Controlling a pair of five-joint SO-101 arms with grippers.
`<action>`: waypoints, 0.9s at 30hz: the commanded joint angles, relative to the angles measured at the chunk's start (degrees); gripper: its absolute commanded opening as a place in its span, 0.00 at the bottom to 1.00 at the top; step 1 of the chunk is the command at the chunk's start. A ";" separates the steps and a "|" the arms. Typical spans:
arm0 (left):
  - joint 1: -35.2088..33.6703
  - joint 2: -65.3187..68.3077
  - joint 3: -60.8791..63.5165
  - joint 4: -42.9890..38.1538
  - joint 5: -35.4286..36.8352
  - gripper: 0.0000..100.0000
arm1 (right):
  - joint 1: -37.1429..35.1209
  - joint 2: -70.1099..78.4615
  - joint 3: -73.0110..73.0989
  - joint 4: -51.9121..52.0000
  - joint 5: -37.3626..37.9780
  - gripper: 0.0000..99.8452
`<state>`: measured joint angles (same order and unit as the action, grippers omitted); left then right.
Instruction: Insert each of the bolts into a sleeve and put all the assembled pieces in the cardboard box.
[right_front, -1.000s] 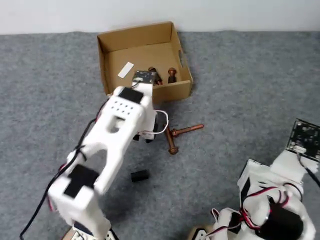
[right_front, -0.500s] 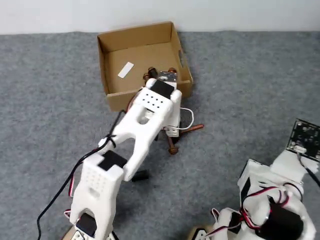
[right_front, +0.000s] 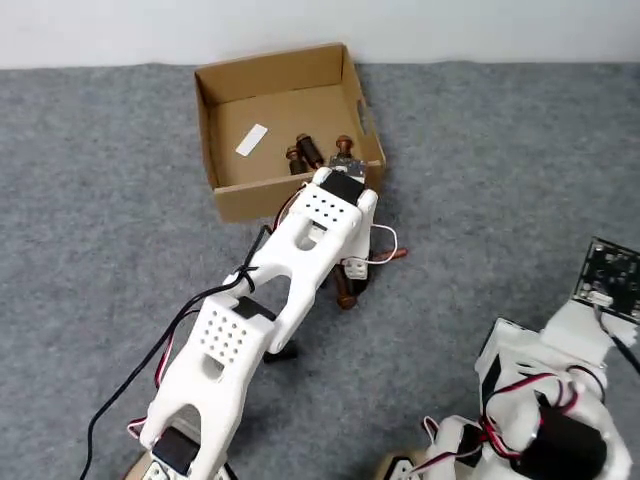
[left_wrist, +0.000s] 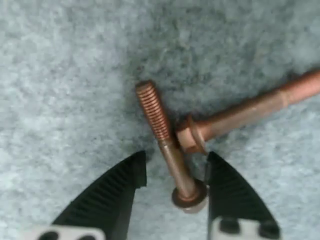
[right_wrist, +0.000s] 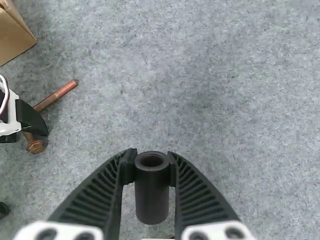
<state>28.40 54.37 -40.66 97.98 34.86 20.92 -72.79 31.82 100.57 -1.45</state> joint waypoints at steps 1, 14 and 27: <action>-0.62 0.97 -1.36 1.23 1.14 0.04 | 0.40 -0.04 -0.44 1.71 -0.26 0.01; -3.60 -14.51 7.34 2.46 5.89 0.00 | 0.31 -0.04 -0.44 1.54 -0.26 0.01; -19.78 -28.31 19.65 2.37 35.69 0.00 | 0.22 -0.04 -0.44 1.36 -0.26 0.01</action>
<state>12.75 30.73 -20.79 98.77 62.64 20.92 -72.79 31.82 100.57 -1.45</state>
